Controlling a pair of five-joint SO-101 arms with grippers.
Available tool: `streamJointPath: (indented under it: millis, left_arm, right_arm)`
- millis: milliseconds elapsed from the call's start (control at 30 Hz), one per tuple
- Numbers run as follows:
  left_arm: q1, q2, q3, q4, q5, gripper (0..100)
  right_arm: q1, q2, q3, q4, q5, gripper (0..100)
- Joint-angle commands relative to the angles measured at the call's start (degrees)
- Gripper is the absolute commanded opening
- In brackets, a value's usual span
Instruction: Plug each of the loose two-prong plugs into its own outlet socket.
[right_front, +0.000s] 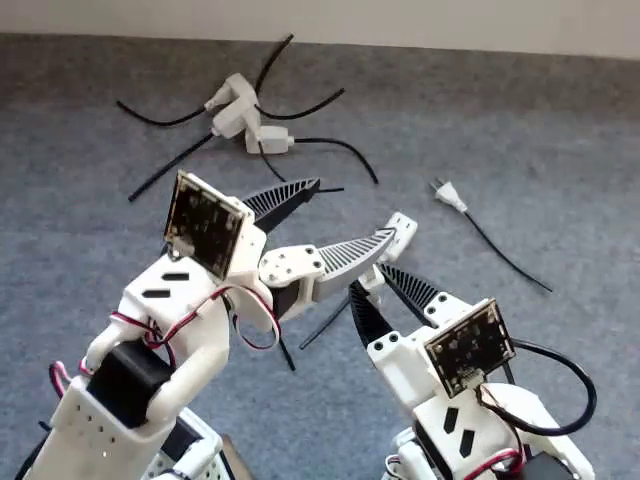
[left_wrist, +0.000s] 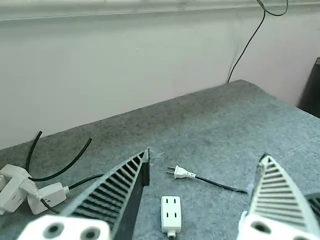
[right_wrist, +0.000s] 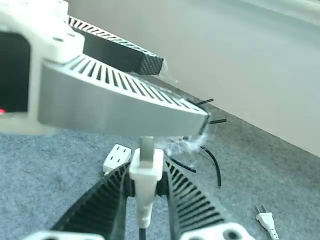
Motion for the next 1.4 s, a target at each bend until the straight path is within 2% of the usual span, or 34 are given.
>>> streamJointPath:
  millis: [0, 100, 367, 700, 967, 1167, 1367]
  left_arm:
    - [4.7, -2.33, 0.13, -1.93, -0.35, 34]
    - [7.52, -2.07, -0.66, -1.93, -0.35, 34]
    - [7.87, 1.63, -4.79, -2.73, -0.35, 34]
    - [7.6, 4.62, 1.27, -2.81, -0.53, 34]
    - [0.13, 4.09, 8.13, -5.54, -0.53, 34]
    - [-1.54, 4.44, 12.44, -12.66, -0.53, 34]
    - [-1.71, 4.53, 12.88, -14.42, -0.53, 34]
  right_arm:
    - [0.57, -0.31, -0.13, -1.54, 0.09, 0.8]
    - [0.57, -0.31, 1.1, -1.98, 0.09, 0.8]
    - [0.57, -0.31, 8.22, -5.93, 0.09, 0.8]
    - [0.75, -1.1, 8.04, -5.67, 0.09, 0.8]
    - [6.73, -14.37, 7.96, -4.35, 0.09, 0.8]
    - [6.64, -12.7, 3.91, -0.57, 0.18, 0.8]
    - [6.64, -11.38, 2.15, 1.45, 0.35, 0.8]
